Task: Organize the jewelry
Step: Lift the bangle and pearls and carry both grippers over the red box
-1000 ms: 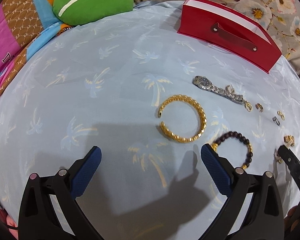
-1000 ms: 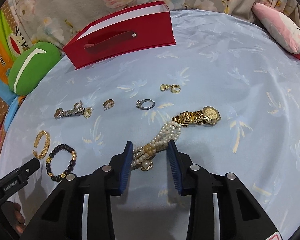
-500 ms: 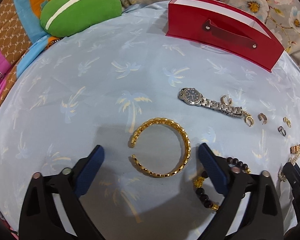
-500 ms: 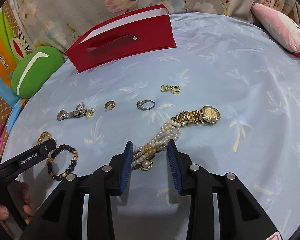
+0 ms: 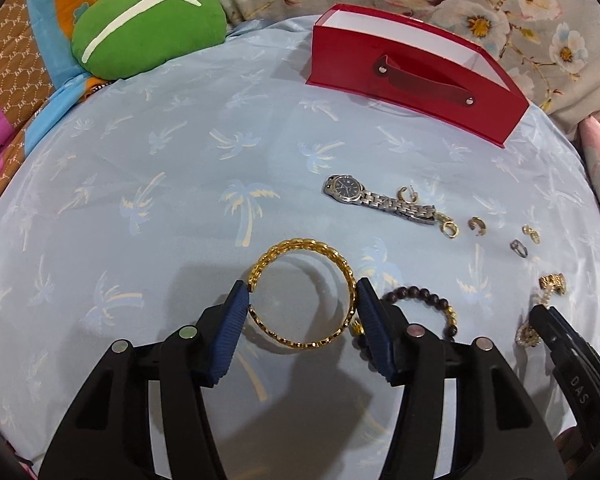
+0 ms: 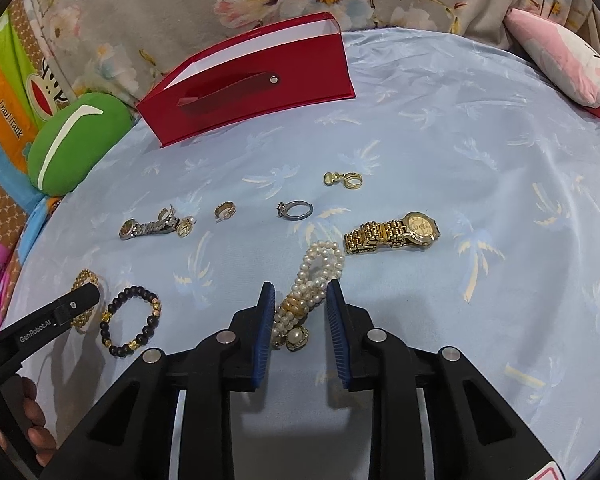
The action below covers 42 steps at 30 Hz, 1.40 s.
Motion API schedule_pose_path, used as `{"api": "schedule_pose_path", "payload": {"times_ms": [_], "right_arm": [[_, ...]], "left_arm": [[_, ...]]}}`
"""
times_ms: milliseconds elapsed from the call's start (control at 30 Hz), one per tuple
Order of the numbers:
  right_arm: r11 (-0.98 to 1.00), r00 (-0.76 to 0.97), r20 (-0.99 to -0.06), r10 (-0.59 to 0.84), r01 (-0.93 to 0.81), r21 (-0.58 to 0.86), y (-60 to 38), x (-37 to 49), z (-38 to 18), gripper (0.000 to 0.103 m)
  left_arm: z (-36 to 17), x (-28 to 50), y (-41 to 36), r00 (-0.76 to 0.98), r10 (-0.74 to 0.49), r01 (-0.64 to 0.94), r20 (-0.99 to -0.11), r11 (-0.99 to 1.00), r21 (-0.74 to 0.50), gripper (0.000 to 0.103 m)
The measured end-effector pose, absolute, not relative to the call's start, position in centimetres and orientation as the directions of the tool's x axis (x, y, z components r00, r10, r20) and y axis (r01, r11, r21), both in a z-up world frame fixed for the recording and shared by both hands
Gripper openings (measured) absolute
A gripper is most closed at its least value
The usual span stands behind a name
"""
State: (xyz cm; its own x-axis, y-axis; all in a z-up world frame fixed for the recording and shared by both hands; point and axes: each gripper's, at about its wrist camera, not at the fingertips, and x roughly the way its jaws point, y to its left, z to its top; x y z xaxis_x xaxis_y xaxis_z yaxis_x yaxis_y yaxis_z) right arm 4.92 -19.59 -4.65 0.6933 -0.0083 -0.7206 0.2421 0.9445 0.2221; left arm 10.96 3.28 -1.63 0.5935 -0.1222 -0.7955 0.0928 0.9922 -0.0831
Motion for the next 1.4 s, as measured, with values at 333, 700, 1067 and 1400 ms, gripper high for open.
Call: {"api": "schedule_pose_path", "payload": {"times_ms": [333,700,1067,1400], "right_arm": [[0.946,0.683,-0.73,0.014,0.226,0.23,-19.3,3.7,-4.1,0.009],[0.951,0.654,-0.756,-0.002,0.236,0.202,-19.0,4.3,-4.7,0.018],[0.955,0.723,-0.691,0.022,0.188,0.227,-19.4,3.2,-0.5,0.015],[0.966,0.799,-0.599,0.046,0.118,0.232,-22.5,8.2,6.9,0.015]], "left_arm": [[0.3,8.8,3.6,0.621,-0.149,0.115,-0.77,0.989,-0.098,0.054],[0.2,7.6,3.5,0.609,-0.163,0.128,-0.776,0.986,-0.106,0.054],[1.7,8.3,3.5,0.64,-0.155,0.139,-0.752,0.987,-0.086,0.054],[7.7,14.5,2.3,0.711,-0.147,0.162,-0.688,0.986,-0.043,0.054]]}}
